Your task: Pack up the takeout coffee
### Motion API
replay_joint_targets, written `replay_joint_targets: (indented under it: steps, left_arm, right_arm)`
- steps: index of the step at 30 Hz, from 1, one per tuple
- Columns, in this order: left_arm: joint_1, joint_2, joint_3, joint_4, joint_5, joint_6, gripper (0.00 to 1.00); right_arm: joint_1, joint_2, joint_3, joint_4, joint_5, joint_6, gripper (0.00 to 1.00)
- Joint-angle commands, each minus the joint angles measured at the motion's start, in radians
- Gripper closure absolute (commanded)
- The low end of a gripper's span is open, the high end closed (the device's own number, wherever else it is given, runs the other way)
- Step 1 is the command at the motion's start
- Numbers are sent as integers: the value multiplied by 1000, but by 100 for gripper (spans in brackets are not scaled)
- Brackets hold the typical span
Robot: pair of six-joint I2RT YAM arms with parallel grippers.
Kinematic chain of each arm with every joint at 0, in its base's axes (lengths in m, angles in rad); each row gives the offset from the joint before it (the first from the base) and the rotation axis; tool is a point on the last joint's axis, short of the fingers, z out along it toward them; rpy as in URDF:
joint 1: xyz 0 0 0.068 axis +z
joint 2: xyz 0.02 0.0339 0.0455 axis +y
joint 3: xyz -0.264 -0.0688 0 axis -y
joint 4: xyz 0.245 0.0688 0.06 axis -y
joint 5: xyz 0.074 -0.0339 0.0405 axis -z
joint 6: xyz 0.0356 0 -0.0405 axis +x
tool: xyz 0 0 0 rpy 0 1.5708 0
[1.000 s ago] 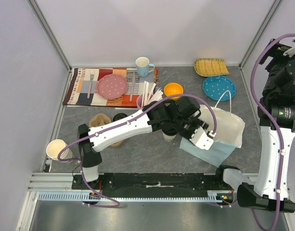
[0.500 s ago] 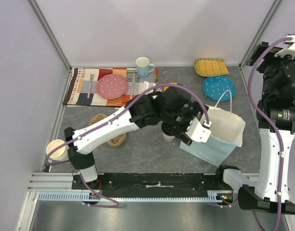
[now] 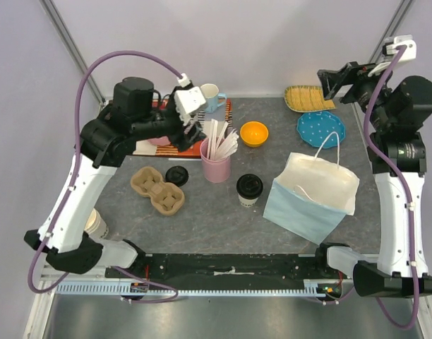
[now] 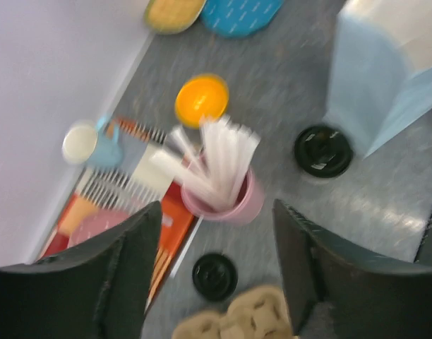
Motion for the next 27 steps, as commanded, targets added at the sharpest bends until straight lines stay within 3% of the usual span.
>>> replay_joint_targets:
  steps: [1,3,8,15,21,27]
  left_arm:
    - [153,-47,-171,-3,-131,-129,40]
    - [266,-61,-283,-9,-176,-134,49]
    - [509,-55,-514,89,-256,-123,46]
    - [564,28,-676,228,-397,-31,36]
    - [619,166,-733,305,-400,40,51]
    - [650,257,-722,298,-338,43,53]
  right_arm:
    - [45,29,43,-4,-84,46,14]
    - [53,32,40,-11,-79,33,14]
    - [94,41,29,-32,-66,-1,13]
    - [113,31,-12,-35,-58,-41,12]
    - [128,23,-32,-38,-32,-82,10]
    - [146,29,-42,-43,-18,-110,8]
